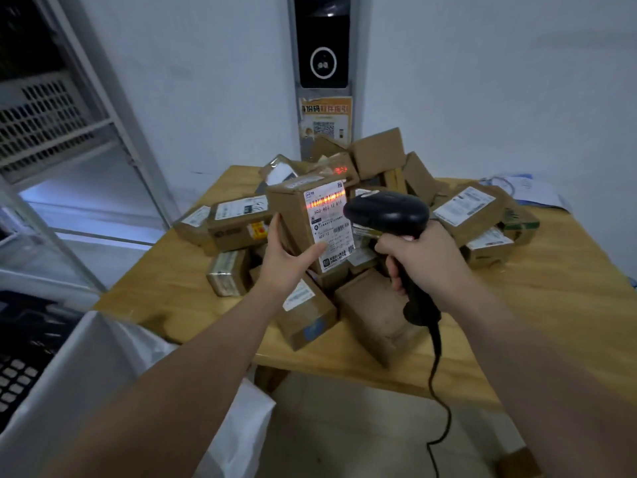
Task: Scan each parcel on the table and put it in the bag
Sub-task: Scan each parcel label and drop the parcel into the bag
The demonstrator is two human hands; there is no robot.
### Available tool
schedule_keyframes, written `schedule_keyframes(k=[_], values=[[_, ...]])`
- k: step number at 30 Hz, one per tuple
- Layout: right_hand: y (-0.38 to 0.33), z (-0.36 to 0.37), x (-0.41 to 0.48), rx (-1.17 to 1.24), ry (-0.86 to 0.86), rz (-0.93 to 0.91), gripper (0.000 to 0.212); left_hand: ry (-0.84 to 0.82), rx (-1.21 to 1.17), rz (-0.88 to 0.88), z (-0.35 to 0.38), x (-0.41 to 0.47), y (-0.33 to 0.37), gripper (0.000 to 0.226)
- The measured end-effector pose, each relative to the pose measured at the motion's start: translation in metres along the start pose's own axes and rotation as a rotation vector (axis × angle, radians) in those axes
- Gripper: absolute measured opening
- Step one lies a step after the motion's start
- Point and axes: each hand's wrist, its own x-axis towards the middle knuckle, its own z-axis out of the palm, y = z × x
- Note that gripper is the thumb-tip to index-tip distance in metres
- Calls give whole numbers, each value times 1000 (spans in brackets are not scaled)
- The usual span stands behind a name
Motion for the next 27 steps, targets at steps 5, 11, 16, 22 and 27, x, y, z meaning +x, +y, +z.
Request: schedule_keyframes(k=[5, 11, 16, 22, 27], values=[[-22, 34, -15, -47, -100, 82, 27, -42, 52, 11, -50, -1, -20, 125], [-16, 60, -27, -79, -75, 146, 25, -17, 127, 10, -81, -3, -49, 112], [6, 73, -32, -93, -48, 201, 26, -57, 165, 8, -87, -10, -69, 113], [32, 85, -36, -60, -1, 207, 24, -86, 162, -37, -83, -18, -84, 106], [68, 105, -44, -23, 50, 254, 31, -68, 144, -98, -82, -20, -95, 120]])
